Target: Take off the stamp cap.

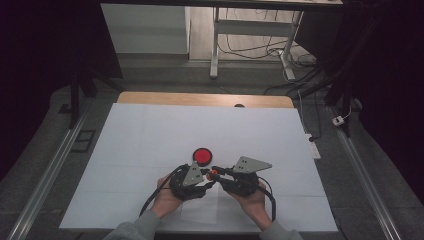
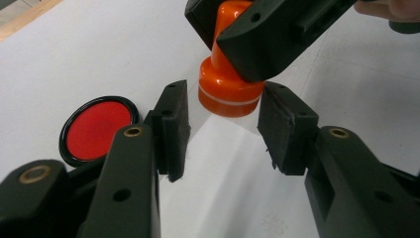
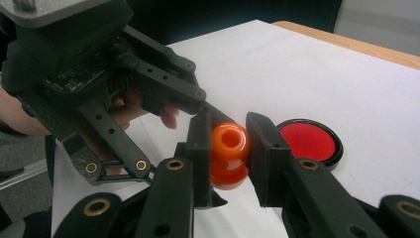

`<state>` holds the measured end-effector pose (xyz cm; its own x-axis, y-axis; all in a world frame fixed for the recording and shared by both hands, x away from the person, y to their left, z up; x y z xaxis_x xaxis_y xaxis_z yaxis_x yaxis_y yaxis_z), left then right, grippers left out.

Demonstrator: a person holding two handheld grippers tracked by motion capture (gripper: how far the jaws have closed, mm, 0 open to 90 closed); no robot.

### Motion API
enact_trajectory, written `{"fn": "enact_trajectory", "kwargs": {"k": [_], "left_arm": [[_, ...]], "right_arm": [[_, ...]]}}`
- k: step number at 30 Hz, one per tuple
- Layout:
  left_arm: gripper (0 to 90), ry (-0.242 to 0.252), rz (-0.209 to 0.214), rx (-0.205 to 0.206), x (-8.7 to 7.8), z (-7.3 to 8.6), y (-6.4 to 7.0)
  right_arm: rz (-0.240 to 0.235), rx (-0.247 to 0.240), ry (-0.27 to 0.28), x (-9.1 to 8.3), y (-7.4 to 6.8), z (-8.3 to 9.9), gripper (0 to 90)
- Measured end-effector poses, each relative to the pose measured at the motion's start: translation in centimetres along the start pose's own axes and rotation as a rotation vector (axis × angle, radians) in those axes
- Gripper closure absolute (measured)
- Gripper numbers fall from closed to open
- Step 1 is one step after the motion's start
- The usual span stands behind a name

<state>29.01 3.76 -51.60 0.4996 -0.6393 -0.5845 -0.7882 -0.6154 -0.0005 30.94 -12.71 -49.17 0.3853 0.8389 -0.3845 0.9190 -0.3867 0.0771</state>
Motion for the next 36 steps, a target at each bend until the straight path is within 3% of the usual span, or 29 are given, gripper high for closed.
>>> {"fn": "enact_trajectory", "kwargs": {"k": [21,36], "left_arm": [[63.1,-0.010,0.000,0.010,0.11,0.09,0.06],[64.7,-0.018,-0.024,0.035,0.10,0.18,0.21]], "right_arm": [[-0.004,0.007,0.006,0.02,-0.04,0.03,71.8],[-0.006,0.008,0.001,0.08,-0.06,0.14,71.8]]}}
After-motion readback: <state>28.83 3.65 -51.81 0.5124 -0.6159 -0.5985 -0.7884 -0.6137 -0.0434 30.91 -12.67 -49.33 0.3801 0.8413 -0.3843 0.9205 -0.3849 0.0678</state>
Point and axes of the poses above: each handheld gripper's, and its own axes: x roughly forward along the jaws, z roughly out of its underside, y roughly to its right, the point moved 3 cm from there along x, roughly forward along the jaws, and after that the axes turned 9 degrees about -x, right-handed, at the moved point
